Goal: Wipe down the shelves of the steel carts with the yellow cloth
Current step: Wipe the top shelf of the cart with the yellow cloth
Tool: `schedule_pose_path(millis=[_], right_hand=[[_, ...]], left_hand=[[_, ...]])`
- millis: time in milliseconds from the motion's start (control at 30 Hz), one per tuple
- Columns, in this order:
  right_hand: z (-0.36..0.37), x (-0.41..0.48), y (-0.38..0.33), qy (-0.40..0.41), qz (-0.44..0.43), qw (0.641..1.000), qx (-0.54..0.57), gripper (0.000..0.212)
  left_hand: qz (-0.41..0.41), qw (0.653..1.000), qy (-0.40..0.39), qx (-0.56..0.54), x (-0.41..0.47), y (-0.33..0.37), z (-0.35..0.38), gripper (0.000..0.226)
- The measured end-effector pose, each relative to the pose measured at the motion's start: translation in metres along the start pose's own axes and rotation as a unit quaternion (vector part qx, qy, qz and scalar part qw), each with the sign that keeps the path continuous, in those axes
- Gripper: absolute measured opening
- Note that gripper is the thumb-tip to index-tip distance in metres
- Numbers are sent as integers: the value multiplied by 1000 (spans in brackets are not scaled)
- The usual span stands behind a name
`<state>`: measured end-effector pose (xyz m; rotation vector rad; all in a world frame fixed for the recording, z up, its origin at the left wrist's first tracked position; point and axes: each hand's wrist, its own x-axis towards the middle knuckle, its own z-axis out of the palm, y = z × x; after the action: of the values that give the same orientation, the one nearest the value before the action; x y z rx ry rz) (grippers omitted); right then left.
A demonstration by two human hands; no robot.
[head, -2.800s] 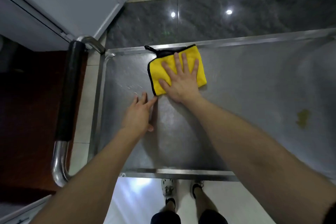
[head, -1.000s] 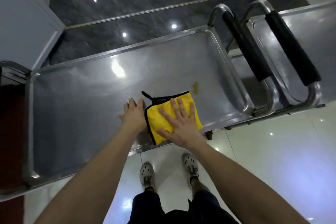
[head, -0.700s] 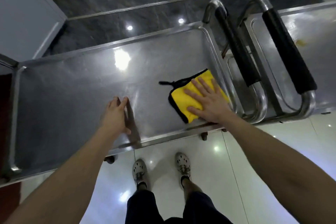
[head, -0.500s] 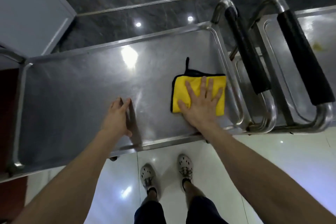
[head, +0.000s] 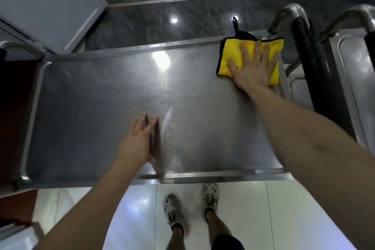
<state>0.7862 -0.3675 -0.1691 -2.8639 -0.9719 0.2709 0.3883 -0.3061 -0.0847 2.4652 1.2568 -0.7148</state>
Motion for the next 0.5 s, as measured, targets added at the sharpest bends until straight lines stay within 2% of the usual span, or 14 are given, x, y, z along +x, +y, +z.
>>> schedule_pose_path(millis=[67,100,167,267,333,433,500], right_hand=[[6,-5,-52,-1,71,997,26,84],[11,-13,-85,-2,59,997,41,84],[26,-37,-150,-14,-72,997,36,82],[45,-70,-222,-61,-316,947,-9,74],[45,-70,-234,-84,-376,922,-27,74],[37,-45,-205,-74,-370,926,-23,73],[27,-23,-163,-50,-300,953,-11,72]], left_hand=[[-5,1000,0,-8,-2,2,-1,149],[-7,1000,2,-13,-2,2,-2,148],[-2,1000,-1,-9,-2,1,-2,147],[1,1000,-2,13,-1,0,-2,149],[2,1000,-1,22,0,0,-2,149],[8,1000,2,29,0,0,-2,149],[0,1000,2,20,-1,1,-2,148]])
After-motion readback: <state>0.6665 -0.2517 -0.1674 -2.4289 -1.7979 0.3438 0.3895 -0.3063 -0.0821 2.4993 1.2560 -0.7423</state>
